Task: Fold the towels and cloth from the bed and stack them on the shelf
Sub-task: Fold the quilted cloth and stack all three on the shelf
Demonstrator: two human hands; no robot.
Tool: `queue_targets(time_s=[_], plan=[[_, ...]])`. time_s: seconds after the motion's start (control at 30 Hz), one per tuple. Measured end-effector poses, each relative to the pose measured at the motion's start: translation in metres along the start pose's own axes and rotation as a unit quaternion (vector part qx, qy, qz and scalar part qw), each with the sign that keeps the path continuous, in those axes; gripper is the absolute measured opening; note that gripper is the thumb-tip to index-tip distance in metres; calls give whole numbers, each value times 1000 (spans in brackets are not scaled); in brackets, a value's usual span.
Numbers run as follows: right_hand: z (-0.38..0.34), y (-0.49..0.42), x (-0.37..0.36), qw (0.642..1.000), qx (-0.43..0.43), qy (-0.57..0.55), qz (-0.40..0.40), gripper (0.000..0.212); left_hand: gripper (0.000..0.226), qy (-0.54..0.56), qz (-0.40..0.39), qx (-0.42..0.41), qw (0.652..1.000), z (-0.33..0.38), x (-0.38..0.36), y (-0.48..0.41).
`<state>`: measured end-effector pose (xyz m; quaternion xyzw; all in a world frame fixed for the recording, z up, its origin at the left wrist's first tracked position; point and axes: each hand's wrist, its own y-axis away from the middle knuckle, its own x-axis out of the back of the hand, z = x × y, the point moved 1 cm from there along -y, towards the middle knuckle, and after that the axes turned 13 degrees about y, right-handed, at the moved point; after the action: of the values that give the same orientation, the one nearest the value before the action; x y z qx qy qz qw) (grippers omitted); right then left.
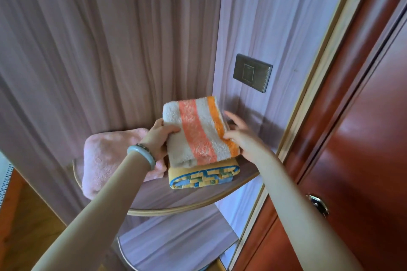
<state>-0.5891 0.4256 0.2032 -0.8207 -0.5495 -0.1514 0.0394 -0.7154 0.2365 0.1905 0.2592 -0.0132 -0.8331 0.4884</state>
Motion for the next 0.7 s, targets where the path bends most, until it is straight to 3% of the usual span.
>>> queue_targets(time_s=[0.13, 0.3, 0.4, 0.5, 0.57, 0.63, 0.7], plan=[[19, 9, -9, 979, -5, 203, 4, 59, 70, -156, 67, -26, 985, -26, 1, -3], [15, 10, -5, 965, 20, 260, 38, 51, 57, -288, 52, -104, 951, -23, -7, -9], [16, 4, -6, 928, 34, 363, 80, 44, 57, -451, 62, -179, 872, -25, -11, -6], [3, -4, -9, 915, 102, 369, 123, 44, 56, -559, 40, -194, 805, -31, -16, -9], [-1, -15, -15, 876, 133, 456, 82, 50, 65, -632, -20, -156, 759, -41, -14, -15], [13, -24, -22, 832, 106, 545, 10, 56, 72, -685, -60, -147, 711, -51, -9, -24], [36, -29, -26, 828, 50, 557, -47, 60, 63, -680, -60, -129, 719, -56, -9, -24]])
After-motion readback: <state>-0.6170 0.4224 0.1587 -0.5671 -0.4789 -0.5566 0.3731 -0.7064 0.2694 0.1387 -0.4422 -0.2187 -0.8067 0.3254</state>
